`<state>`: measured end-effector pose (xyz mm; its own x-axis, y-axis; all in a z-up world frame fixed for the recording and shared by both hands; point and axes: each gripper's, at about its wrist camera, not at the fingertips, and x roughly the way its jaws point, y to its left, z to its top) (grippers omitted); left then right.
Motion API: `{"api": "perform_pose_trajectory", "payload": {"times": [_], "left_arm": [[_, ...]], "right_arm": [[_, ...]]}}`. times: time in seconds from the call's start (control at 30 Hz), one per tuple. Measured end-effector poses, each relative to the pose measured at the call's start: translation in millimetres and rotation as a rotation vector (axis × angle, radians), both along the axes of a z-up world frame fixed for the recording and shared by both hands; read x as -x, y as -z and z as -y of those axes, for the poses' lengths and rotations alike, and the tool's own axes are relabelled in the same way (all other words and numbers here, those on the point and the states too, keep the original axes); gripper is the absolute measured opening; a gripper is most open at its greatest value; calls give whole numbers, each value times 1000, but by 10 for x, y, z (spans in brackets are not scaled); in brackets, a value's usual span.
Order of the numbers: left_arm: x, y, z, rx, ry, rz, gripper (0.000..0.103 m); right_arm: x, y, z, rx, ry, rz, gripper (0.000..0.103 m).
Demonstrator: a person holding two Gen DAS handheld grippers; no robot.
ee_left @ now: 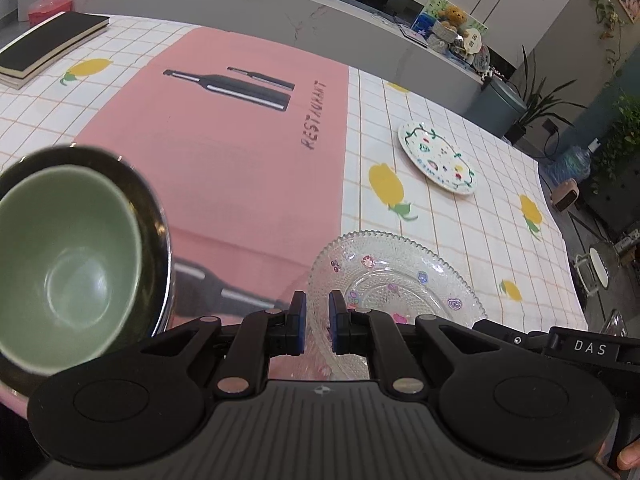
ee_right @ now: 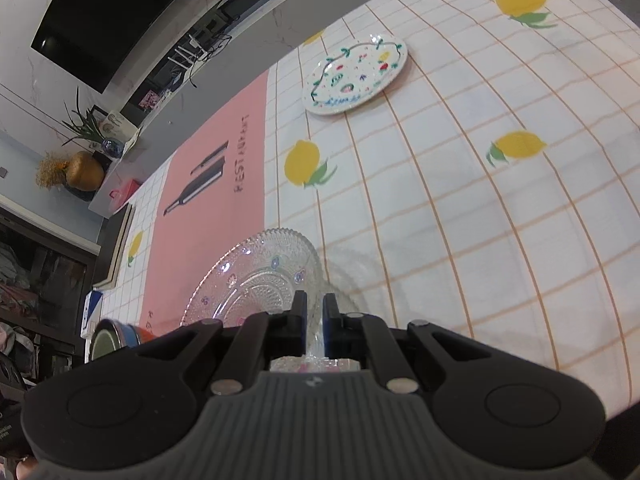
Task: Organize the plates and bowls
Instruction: 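Carry the glass plates with both grippers toward the blue pot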
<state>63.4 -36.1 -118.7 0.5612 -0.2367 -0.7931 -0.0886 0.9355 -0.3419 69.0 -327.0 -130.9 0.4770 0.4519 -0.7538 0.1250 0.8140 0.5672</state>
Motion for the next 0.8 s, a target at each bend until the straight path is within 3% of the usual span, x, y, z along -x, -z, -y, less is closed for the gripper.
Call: {"api": "perform_pose_trajectory", "payload": {"times": [0.8], "left_arm": [[166, 205, 66, -35, 57, -41, 10]], "right_arm": [[160, 166, -80, 111, -23, -39, 7]]}}
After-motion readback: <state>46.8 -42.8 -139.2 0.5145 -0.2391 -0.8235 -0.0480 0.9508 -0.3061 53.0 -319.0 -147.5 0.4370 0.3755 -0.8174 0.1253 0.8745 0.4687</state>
